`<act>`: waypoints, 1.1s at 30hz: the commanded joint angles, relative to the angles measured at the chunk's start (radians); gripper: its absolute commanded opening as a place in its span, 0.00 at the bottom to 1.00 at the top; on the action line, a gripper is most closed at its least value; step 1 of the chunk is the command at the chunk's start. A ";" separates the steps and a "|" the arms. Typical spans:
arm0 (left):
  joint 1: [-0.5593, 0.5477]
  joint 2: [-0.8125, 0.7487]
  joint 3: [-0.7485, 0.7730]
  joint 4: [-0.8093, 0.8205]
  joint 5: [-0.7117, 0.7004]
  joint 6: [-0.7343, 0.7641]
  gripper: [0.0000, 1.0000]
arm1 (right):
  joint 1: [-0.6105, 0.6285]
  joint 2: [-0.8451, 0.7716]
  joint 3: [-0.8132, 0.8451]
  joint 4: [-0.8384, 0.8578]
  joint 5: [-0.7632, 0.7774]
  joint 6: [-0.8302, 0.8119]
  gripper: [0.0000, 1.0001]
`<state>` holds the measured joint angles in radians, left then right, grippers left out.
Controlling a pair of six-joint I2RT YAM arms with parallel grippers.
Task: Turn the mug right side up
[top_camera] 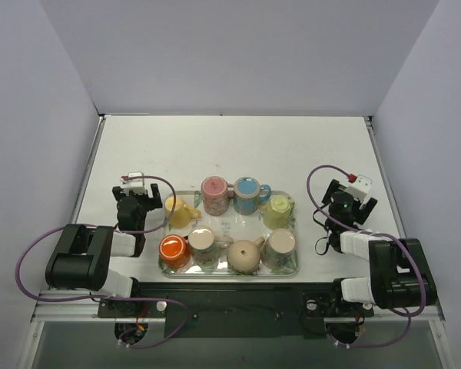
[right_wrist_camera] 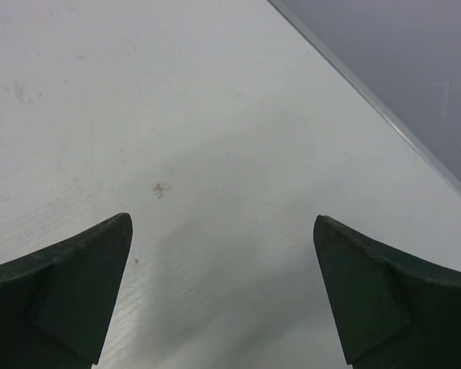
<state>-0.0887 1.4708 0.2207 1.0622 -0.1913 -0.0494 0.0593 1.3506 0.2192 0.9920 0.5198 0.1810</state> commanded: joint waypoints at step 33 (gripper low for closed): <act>0.227 -0.297 0.540 -0.993 0.448 0.023 0.97 | 0.307 0.321 1.106 -1.398 -0.873 1.026 0.73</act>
<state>0.1337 1.1988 0.7597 0.0898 0.2436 -0.0399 0.3481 1.7088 1.3224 -0.3637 -0.2882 1.1065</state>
